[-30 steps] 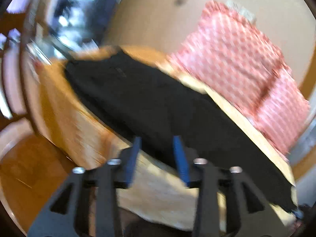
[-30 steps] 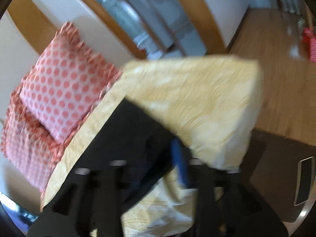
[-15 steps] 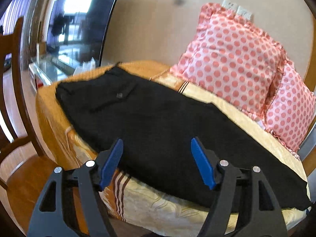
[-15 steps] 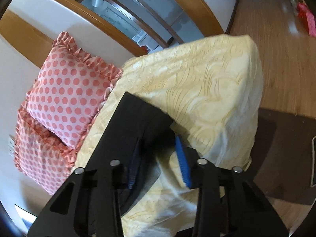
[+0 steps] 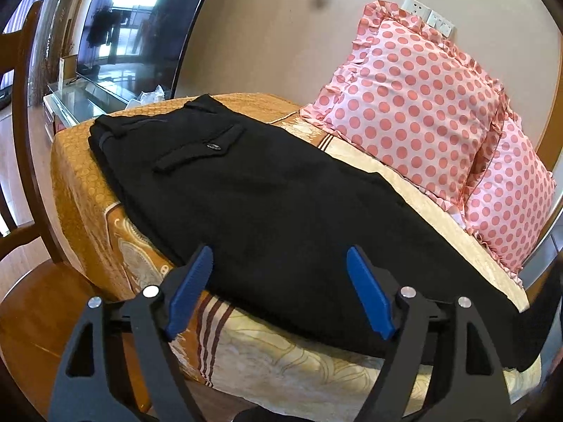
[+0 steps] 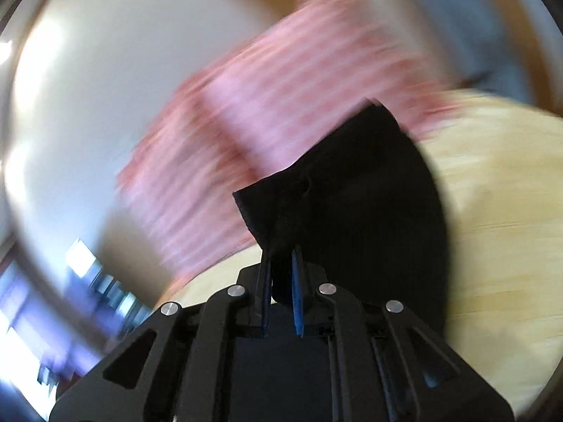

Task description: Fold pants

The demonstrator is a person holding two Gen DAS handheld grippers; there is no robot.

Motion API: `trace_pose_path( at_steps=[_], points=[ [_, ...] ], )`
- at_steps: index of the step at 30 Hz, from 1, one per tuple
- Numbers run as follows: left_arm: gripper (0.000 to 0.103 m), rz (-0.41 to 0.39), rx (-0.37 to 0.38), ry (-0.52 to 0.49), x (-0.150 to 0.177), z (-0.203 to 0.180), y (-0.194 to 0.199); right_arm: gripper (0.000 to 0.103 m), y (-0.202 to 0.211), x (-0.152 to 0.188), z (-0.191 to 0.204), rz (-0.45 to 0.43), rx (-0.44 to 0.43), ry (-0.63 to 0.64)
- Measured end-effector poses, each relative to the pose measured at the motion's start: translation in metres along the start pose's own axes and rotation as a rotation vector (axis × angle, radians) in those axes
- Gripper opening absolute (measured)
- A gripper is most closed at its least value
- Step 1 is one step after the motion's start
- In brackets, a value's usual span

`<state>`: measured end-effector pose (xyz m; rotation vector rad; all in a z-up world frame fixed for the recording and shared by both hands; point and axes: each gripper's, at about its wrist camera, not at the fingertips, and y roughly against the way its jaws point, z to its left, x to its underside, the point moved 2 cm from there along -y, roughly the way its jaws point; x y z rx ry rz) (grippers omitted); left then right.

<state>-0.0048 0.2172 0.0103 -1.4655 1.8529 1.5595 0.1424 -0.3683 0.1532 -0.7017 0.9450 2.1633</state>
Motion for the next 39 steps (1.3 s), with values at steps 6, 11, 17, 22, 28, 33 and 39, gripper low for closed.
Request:
trace_pose_path(
  at_steps=[6, 11, 17, 22, 28, 33, 39],
  points=[
    [0.08, 0.004, 0.017, 0.027, -0.001, 0.002, 0.004, 0.01, -0.137, 0.151, 0.119, 0.449, -0.272, 0.186],
    [0.08, 0.026, 0.097, 0.172, -0.005, 0.029, 0.027, 0.01, -0.172, 0.198, 0.14, 0.546, -0.264, 0.196],
    [0.08, -0.005, 0.036, 0.224, -0.012, 0.062, 0.04, 0.012, -0.16, 0.217, 0.176, 0.499, -0.282, 0.41],
    [0.08, 0.014, 0.056, 0.271, -0.02, 0.076, 0.033, 0.041, -0.157, 0.263, 0.17, 0.635, -0.265, 0.561],
    [0.08, 0.03, 0.071, 0.336, -0.036, 0.09, 0.022, 0.068, -0.148, 0.247, 0.167, 0.587, -0.306, 0.525],
    [0.08, 0.045, 0.023, 0.362, -0.052, 0.1, 0.01, 0.069, -0.147, 0.259, 0.159, 0.614, -0.284, 0.534],
    [0.08, 0.073, -0.017, 0.416, -0.067, 0.115, -0.006, 0.07, -0.139, 0.256, 0.154, 0.609, -0.306, 0.516]
  ],
)
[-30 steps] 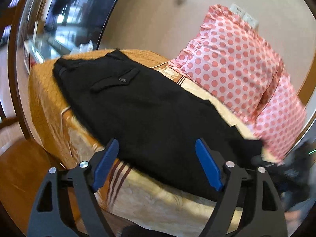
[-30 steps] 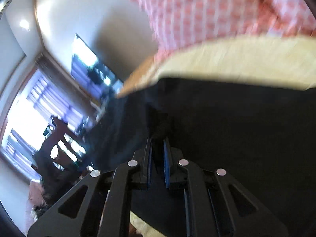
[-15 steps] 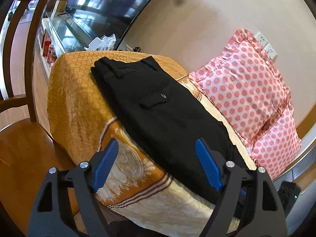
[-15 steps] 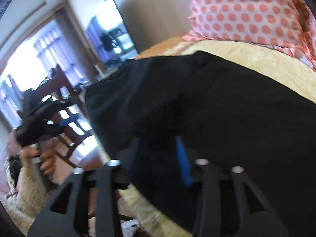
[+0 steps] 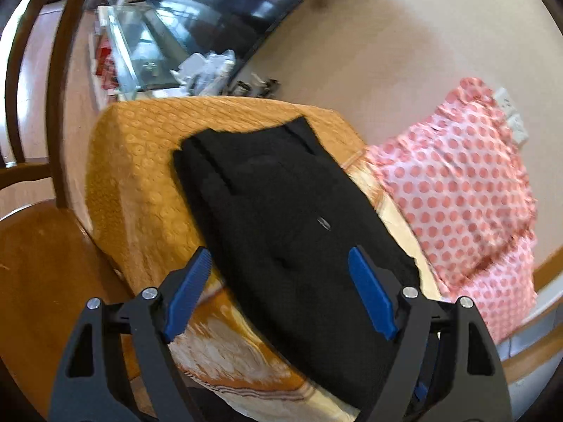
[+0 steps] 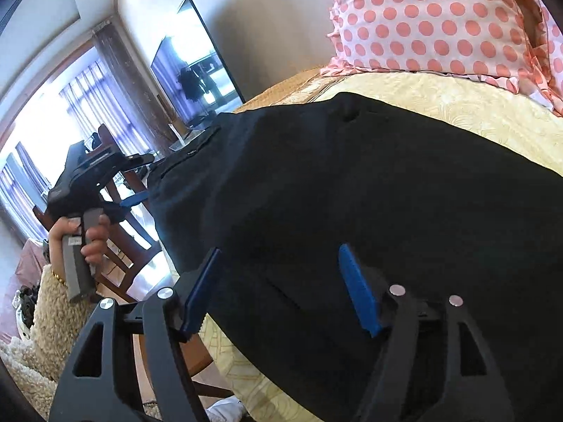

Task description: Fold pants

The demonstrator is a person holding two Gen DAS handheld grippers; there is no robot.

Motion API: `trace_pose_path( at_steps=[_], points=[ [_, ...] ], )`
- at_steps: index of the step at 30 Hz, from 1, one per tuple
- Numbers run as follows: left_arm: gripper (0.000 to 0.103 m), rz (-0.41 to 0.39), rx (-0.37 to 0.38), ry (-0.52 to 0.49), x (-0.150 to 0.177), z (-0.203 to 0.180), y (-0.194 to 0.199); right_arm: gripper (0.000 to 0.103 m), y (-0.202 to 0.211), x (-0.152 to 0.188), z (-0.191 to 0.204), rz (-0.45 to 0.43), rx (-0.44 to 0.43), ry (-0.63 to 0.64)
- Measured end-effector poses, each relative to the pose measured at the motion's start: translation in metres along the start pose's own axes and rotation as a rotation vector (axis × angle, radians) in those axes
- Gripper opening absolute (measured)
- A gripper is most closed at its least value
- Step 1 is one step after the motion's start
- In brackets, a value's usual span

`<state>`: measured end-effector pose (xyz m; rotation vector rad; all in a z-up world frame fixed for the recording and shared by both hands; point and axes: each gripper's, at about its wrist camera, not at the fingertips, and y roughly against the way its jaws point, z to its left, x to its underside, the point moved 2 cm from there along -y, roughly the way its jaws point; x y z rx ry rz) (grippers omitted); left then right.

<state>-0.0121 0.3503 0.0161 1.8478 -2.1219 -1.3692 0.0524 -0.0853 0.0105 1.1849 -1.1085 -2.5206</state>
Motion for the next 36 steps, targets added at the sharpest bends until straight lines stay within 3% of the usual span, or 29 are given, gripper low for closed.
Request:
trace_pose_path(
  at_steps=[7, 10, 15, 19, 22, 26, 27, 31, 34, 36],
  points=[
    [0.081, 0.024, -0.036, -0.007, -0.012, -0.001, -0.012, 0.073, -0.006, 0.006, 0.004, -0.006, -0.004, 0.004],
    [0.082, 0.056, -0.01, -0.01, -0.007, -0.006, -0.014, 0.073, -0.016, 0.0, 0.0, -0.007, -0.004, 0.005],
    [0.082, 0.145, 0.142, 0.047, 0.008, -0.01, -0.014, 0.073, -0.021, -0.001, -0.001, -0.013, -0.003, 0.004],
    [0.074, 0.119, 0.121, 0.089, 0.001, -0.006, -0.019, 0.073, -0.019, 0.001, -0.002, -0.024, -0.009, -0.007],
    [0.063, 0.08, 0.049, 0.108, -0.008, -0.006, -0.024, 0.073, -0.011, 0.006, 0.0, -0.029, -0.036, -0.003],
    [0.026, 0.008, -0.074, 0.035, -0.01, -0.016, -0.034, 0.073, 0.004, 0.023, 0.005, -0.042, -0.039, 0.06],
    [0.022, -0.012, -0.089, 0.015, -0.009, -0.019, -0.033, 0.073, 0.011, 0.028, 0.004, -0.05, -0.041, 0.068],
    [0.015, -0.124, -0.128, -0.154, 0.0, -0.06, -0.015, 0.073, 0.039, 0.043, -0.006, -0.086, -0.067, 0.041],
    [0.014, -0.18, -0.083, -0.343, 0.012, -0.12, 0.005, 0.078, 0.064, 0.055, -0.019, -0.125, -0.041, 0.022],
    [0.014, -0.197, -0.01, -0.499, 0.034, -0.177, 0.018, 0.08, 0.083, 0.064, -0.033, -0.162, -0.019, -0.02]
  ],
)
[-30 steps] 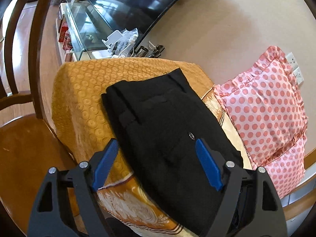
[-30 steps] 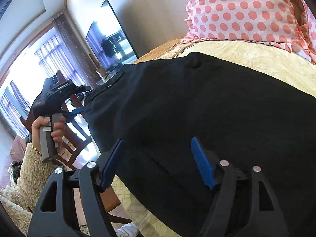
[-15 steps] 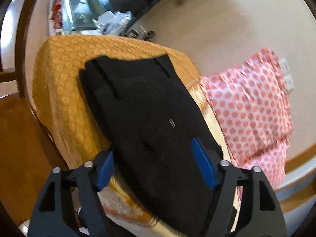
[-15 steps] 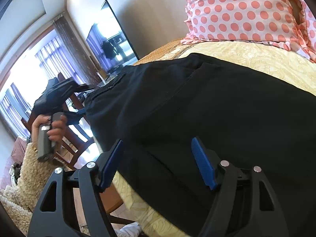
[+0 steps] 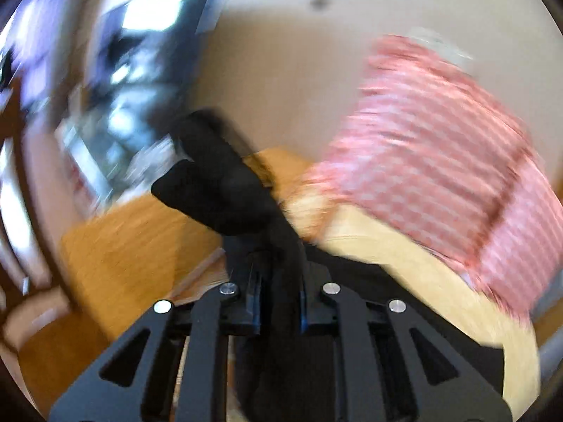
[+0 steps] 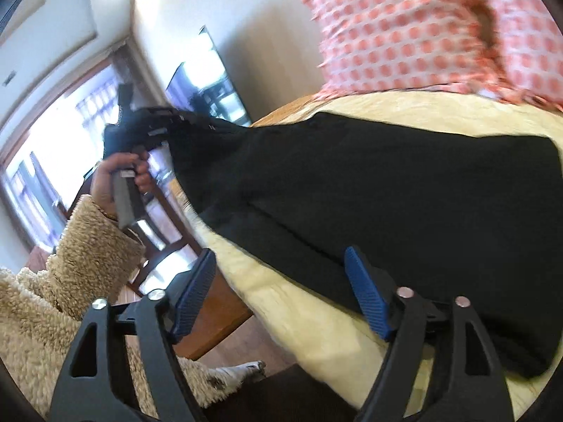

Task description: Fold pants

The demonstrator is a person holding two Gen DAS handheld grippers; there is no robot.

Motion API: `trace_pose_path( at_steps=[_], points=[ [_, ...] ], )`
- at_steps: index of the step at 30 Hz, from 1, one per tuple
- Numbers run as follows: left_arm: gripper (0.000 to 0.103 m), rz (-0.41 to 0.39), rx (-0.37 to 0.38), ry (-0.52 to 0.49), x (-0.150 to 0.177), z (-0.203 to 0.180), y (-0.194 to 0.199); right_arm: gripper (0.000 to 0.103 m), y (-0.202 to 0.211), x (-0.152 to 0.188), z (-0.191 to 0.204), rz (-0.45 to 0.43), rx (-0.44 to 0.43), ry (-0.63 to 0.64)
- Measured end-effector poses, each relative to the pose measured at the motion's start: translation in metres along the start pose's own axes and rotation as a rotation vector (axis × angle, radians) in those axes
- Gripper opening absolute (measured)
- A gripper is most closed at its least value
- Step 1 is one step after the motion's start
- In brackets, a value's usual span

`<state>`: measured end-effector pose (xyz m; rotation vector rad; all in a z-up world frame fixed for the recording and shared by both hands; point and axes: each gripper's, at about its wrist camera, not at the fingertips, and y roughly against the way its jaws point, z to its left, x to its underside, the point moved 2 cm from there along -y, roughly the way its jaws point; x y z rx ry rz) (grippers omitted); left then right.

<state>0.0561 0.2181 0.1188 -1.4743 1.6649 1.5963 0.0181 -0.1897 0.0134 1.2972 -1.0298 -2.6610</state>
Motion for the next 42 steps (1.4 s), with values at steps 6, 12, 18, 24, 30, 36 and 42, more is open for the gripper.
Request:
trace_pose_path(
  at_steps=[6, 12, 18, 24, 30, 36, 42],
  points=[
    [0.014, -0.015, 0.329, -0.415, 0.04, -0.172, 0.039, 0.08, 0.059, 0.014, -0.046, -0.149, 0.108, -0.161],
    [0.012, 0.177, 0.547, -0.778, 0.174, -0.264, 0.047, 0.08, 0.101, 0.028, -0.079, -0.242, 0.269, -0.262],
    [0.011, 0.261, 0.576, -0.763, 0.198, -0.26, 0.039, 0.08, 0.116, 0.037, -0.101, -0.273, 0.337, -0.323],
    [0.011, 0.172, 0.644, -0.714, 0.181, -0.256, 0.075, 0.081, 0.133, 0.034, -0.109, -0.363, 0.362, -0.346],
    [0.021, 0.249, 0.622, -0.792, 0.225, -0.255, 0.065, 0.083, 0.141, 0.02, -0.112, -0.425, 0.306, -0.382],
    [0.04, 0.277, 0.733, -0.613, 0.178, -0.21, 0.078, 0.084, 0.106, -0.011, -0.081, -0.343, 0.218, -0.234],
    [0.058, 0.262, 0.502, -0.425, 0.142, -0.164, 0.038, 0.084, 0.053, -0.019, -0.071, -0.185, 0.212, -0.188]
  ],
)
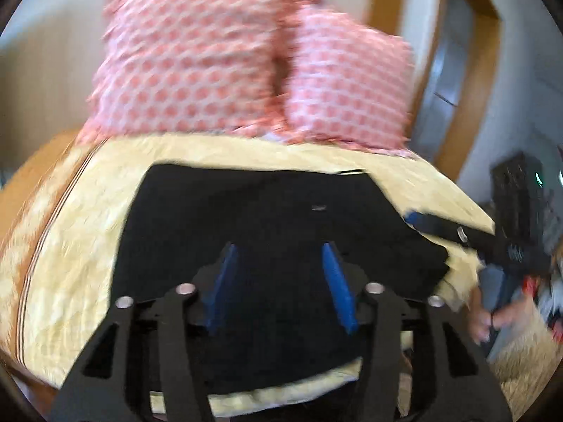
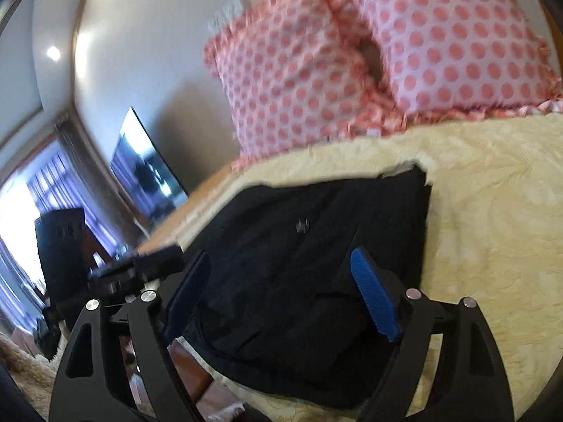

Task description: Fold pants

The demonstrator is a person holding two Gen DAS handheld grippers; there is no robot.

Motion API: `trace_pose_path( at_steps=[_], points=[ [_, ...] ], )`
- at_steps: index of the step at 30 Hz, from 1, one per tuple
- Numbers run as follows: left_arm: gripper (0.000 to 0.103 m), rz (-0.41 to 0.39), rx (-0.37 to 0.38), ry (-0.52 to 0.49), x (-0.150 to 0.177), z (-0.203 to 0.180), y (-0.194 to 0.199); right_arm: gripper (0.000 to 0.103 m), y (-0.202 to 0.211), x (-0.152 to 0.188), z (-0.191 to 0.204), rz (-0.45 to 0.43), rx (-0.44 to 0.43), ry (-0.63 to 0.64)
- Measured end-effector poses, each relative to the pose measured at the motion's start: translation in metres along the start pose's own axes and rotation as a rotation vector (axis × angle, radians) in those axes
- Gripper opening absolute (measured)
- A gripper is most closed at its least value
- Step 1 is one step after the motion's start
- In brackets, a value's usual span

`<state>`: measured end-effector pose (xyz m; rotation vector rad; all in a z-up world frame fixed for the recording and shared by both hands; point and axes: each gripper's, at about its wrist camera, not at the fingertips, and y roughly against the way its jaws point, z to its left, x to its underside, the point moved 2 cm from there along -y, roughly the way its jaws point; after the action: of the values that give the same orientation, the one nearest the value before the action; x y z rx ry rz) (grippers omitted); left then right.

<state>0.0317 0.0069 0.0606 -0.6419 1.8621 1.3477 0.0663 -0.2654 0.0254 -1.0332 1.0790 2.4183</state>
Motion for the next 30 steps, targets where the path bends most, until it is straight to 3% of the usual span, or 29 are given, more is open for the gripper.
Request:
trace_pose_path(
  at_steps=[2, 4, 6, 9, 13, 18, 20, 24, 27, 30],
  points=[
    [0.059, 0.061, -0.084, 0.022, 0.008, 0.014, -0.017, 0.084, -0.011, 0.008, -0.005, 0.054, 0.043, -0.004],
    [0.058, 0.144, -0.08, 0.058, 0.022, 0.025, -0.032, 0.084, -0.019, 0.02, -0.015, 0.095, 0.066, -0.017],
    [0.059, 0.119, -0.071, 0.056, 0.021, 0.024, -0.028, 0.083, -0.016, 0.019, -0.017, 0.103, 0.053, -0.019],
    [0.059, 0.097, 0.016, 0.121, 0.001, 0.035, -0.023, 0.083, -0.009, 0.004, -0.024, 0.078, 0.027, -0.075],
    [0.06, 0.039, -0.052, 0.206, -0.034, 0.068, -0.021, 0.083, -0.007, -0.03, -0.054, 0.041, 0.143, -0.141],
    [0.058, 0.177, -0.104, 0.251, -0.056, 0.107, -0.056, 0.072, -0.038, -0.047, -0.1, 0.143, 0.177, -0.274],
    [0.058, 0.25, -0.074, 0.298, -0.055, 0.12, -0.072, 0.07, -0.047, -0.047, -0.107, 0.168, 0.173, -0.295],
    [0.058, 0.318, -0.005, 0.356, -0.053, 0.131, -0.094, 0.067, -0.057, -0.046, -0.112, 0.182, 0.161, -0.292],
    [0.058, 0.332, 0.003, 0.359, -0.053, 0.132, -0.099, 0.067, -0.061, -0.049, -0.113, 0.181, 0.158, -0.283],
    [0.059, 0.337, 0.027, 0.371, -0.056, 0.135, -0.105, 0.058, -0.066, -0.051, -0.112, 0.184, 0.147, -0.271]
  ],
)
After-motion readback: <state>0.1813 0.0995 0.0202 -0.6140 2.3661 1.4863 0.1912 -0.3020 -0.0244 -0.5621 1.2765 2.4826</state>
